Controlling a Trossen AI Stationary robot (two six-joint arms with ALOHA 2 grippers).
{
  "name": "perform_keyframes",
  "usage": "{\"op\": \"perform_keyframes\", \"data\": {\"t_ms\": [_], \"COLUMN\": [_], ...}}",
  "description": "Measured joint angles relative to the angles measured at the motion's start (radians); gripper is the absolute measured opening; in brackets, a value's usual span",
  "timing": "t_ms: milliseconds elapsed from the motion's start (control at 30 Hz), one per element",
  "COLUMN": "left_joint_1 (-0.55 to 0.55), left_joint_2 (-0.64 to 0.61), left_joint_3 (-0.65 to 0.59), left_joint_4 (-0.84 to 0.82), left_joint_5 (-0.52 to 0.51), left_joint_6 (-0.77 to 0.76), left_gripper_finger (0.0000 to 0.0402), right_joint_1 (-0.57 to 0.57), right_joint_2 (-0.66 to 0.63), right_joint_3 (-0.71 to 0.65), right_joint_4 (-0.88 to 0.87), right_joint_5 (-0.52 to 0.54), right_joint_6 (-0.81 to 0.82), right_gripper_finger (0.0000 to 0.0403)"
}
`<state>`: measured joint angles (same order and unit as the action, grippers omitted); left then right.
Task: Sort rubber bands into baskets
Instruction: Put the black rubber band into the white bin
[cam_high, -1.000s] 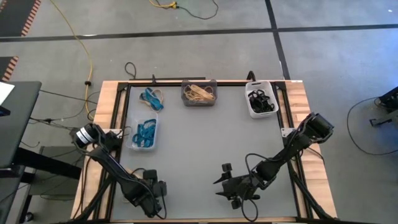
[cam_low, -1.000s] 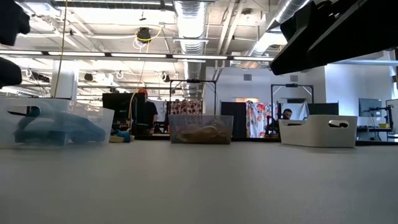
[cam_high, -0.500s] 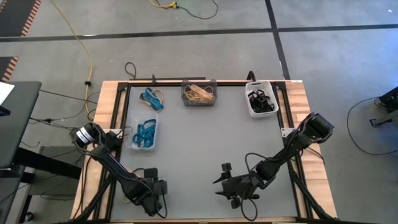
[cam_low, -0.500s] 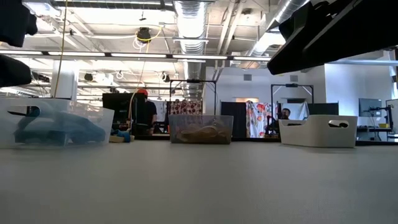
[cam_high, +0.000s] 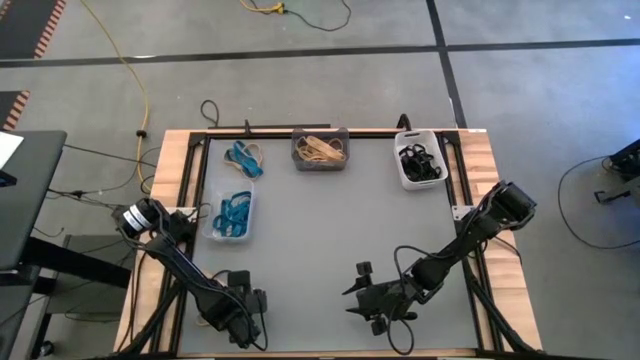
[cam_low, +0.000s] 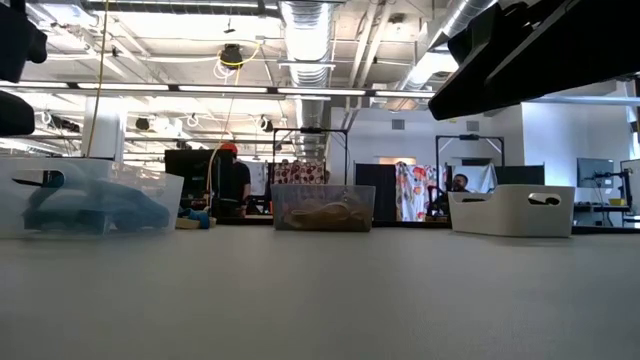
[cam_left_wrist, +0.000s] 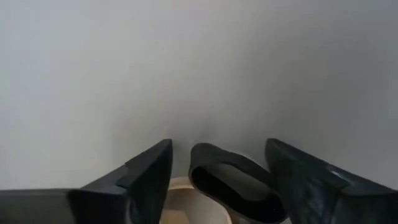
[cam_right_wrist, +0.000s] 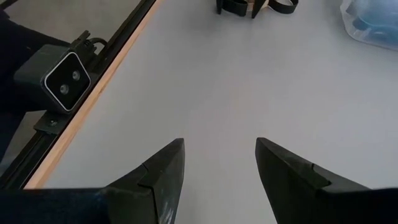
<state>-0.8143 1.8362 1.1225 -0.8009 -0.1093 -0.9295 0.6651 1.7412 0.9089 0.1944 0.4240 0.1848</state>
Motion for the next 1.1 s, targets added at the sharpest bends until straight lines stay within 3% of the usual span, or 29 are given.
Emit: {"op": "perform_keyframes", "data": {"t_ms": [200,367,533,800,1100], "left_joint_1": [0.0,-0.001,-0.006,-0.004,0.045], "left_joint_2": [0.0,0.0,0.0,0.0,0.0], "left_joint_3": [0.001,0.002,0.002,0.002,0.02], "left_joint_4": [0.0,-0.017,-0.018,-0.012,0.044], "left_joint_5": [0.019,0.066,0.071,-0.026,-0.153], "left_joint_6": [-0.024,-0.06,-0.048,0.046,0.167], "left_gripper_finger": [0.029,0.0281,0.021,0.0017,0.0003], "right_joint_1": [0.0,0.0,0.0,0.0,0.0], "right_joint_2": [0.0,0.0,0.0,0.0,0.0], "right_joint_3": [0.0,0.0,0.0,0.0,0.0], "right_joint_4": [0.0,0.0,0.0,0.001,0.01], "right_joint_5": [0.0,0.0,0.0,0.0,0.0], "right_joint_6": [0.0,0.0,0.0,0.0,-0.001], "right_gripper_finger": [0.0224,0.0224,0.0224,0.0224,0.0224]}}
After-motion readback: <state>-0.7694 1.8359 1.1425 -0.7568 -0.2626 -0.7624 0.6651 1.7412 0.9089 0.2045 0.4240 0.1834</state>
